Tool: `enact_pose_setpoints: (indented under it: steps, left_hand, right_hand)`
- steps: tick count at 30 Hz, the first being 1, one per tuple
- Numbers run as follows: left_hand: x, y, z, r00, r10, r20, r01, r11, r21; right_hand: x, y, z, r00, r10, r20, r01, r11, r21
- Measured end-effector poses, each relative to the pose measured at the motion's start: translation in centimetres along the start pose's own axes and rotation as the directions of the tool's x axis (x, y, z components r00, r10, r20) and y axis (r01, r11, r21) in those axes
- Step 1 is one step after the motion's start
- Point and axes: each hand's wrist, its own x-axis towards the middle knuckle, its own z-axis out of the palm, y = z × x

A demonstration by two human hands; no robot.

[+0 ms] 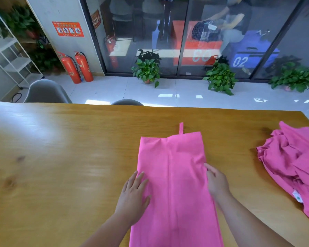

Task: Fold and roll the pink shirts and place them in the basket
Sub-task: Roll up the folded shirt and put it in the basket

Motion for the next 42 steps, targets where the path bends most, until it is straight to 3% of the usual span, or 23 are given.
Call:
enact_pose_setpoints:
  steps: [4,8,12,18,21,23,27,31,35,39,42]
  left_hand:
    - [2.1,0.4,0.4,0.999,0.05,-0.002,-0.05,0.998,0.029]
    - [3.8,0.6,0.5,0.996,0.09,-0.002,-0.09,0.996,0.019]
    - [5.4,0.6,0.8,0.995,0.094,0.047,-0.096,0.994,0.054]
    - [7.7,0.7,1.5,0.998,0.048,0.032,-0.052,0.989,0.139]
    - [9.4,1.1,2.3,1.0,-0.002,0.001,0.002,0.991,0.133]
    - [10.6,1.3,2.5,1.0,-0.025,-0.015,0.026,0.993,0.117]
    - [13.3,0.0,1.8,0.998,-0.042,-0.039,0.047,0.989,0.14]
    - [16.3,-1.9,0.7,0.998,-0.043,-0.045,0.049,0.989,0.137]
    - [19.1,-3.6,-0.3,0.994,-0.083,-0.073,0.09,0.992,0.089]
    - [21.4,-4.7,-2.6,0.968,-0.202,-0.149,0.202,0.979,-0.016]
    - [22.8,-4.9,-4.0,0.943,-0.307,-0.128,0.299,0.951,-0.078]
  right_hand:
    - [2.1,0.3,-0.1,0.983,0.107,0.149,-0.129,0.98,0.149]
    - [4.6,-1.1,0.7,0.968,-0.007,0.252,-0.01,0.998,0.068]
    - [7.1,-1.1,0.9,0.987,0.032,0.157,-0.044,0.996,0.074]
    - [8.8,0.1,2.0,0.993,-0.08,0.09,0.1,0.964,-0.247]
    - [7.6,0.5,3.8,0.973,-0.232,-0.009,0.186,0.802,-0.567]
    - [6.7,1.4,5.1,0.933,-0.35,0.079,0.304,0.655,-0.692]
    - [7.8,3.6,4.1,0.849,-0.387,0.361,0.514,0.44,-0.736]
    - [11.6,3.2,1.7,0.835,-0.399,0.38,0.528,0.381,-0.759]
    - [15.4,2.4,0.5,0.893,-0.348,0.287,0.427,0.444,-0.788]
    - [17.3,0.7,0.3,0.948,-0.306,0.082,0.267,0.633,-0.727]
    - [17.7,-1.0,0.9,0.964,-0.264,-0.035,0.18,0.745,-0.643]
